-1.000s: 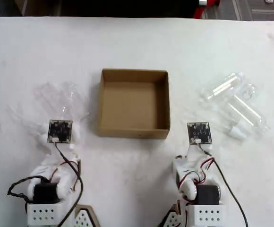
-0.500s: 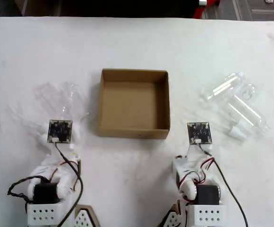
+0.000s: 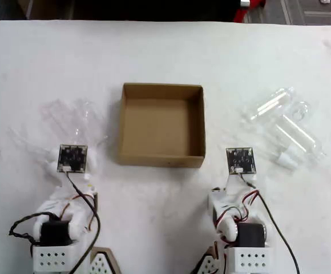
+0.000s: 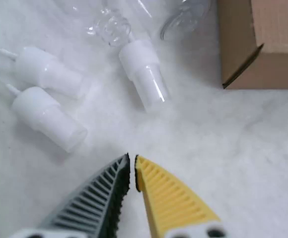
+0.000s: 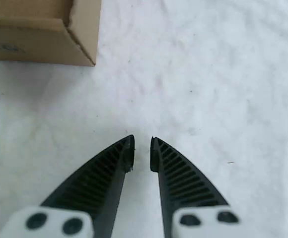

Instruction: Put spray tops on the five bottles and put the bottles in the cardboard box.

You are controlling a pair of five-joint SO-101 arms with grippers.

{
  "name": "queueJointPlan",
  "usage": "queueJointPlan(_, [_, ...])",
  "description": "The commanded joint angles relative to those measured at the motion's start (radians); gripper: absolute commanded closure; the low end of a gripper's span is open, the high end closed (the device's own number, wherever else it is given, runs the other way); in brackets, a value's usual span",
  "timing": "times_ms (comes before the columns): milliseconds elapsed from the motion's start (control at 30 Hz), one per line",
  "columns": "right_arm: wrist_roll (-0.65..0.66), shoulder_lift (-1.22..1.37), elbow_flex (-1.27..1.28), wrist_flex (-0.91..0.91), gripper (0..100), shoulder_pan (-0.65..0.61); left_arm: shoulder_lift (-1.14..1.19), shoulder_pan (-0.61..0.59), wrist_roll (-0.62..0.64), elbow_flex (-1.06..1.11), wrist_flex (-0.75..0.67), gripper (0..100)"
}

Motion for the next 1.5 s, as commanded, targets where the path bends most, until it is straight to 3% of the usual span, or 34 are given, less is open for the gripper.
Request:
queueJointPlan(0, [0.009, -0.004, 0.009, 0.007, 95.7, -0.002, -0.008, -0.01, 0.011, -0.002, 0.003, 98])
queueJointPlan(1067, [0.009, -0.004, 0.009, 0.007, 95.7, -0.002, -0.008, -0.008, 0.006, -0.003, -0.006, 97])
queueJointPlan(1233, [0.009, -0.004, 0.009, 0.007, 95.7, -0.002, -0.008, -0.018, 0.011, -0.003, -0.124, 97])
queueJointPlan(1467, [0.009, -0.004, 0.009, 0.007, 95.7, -0.002, -0.008, -0.084, 0.005, -0.005, -0.14, 97])
